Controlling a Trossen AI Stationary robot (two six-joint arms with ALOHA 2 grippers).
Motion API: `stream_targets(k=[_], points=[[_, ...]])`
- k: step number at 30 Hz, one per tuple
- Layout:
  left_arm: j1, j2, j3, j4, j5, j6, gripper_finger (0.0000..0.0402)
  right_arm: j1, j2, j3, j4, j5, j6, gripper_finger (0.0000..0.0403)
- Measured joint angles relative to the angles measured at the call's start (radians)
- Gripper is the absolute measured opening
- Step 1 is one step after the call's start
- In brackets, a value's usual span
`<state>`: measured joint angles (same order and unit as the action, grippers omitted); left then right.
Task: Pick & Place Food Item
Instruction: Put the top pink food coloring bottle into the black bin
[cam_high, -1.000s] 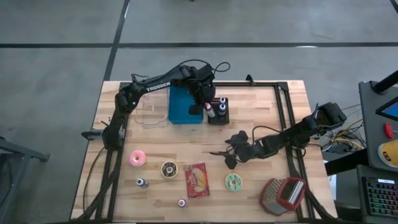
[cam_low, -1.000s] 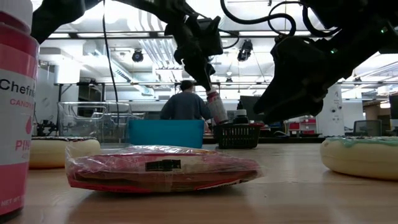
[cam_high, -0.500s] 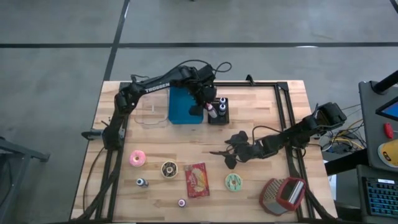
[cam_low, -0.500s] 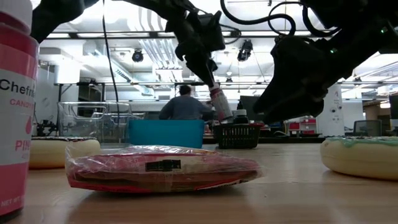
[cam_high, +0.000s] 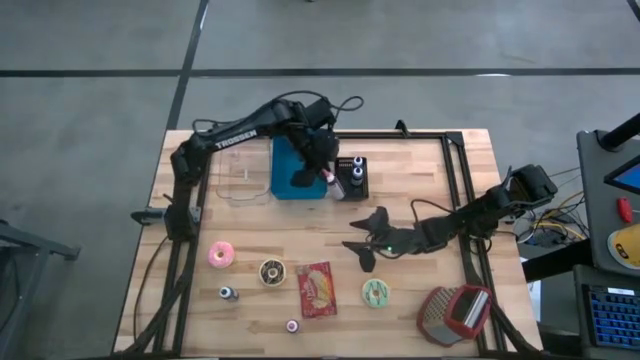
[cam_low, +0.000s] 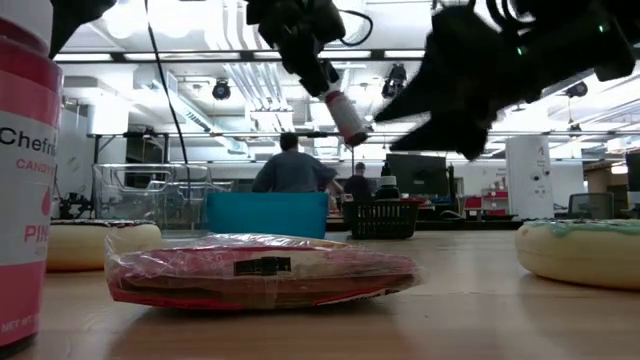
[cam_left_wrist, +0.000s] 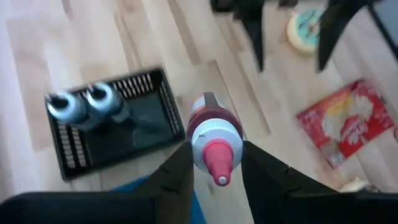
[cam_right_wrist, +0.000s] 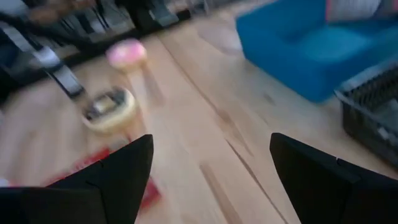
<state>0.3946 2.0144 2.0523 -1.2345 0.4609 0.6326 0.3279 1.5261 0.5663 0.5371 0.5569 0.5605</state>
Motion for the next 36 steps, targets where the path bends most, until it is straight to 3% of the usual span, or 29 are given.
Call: stream_targets(k=[7,15,21,24,36], points=[[-0.054,0.000,-0.061,-0.036,-0.207,0.000,0.0113,-0.002,0.000,0.000,0.091,-0.006,0.012,0.0320],[-0.119,0.000,-0.115,-0.030,-0.222,0.034,0.0113,-0.025,-0.001,0.000,0.119,-0.004,-0.027,0.0319],[-0.153,0.000,-0.126,-0.030,-0.272,0.078,0.0113,-0.055,-0.001,0.000,0.216,0.025,-0.369,0.0307],[-0.154,-0.001,-0.126,-0.029,-0.278,0.098,0.0113,-0.067,-0.001,0.000,0.254,0.024,-0.461,0.0299],[-0.153,-0.002,-0.127,0.094,-0.281,0.127,0.0113,-0.124,0.000,0.001,0.270,0.023,-0.533,0.0273]])
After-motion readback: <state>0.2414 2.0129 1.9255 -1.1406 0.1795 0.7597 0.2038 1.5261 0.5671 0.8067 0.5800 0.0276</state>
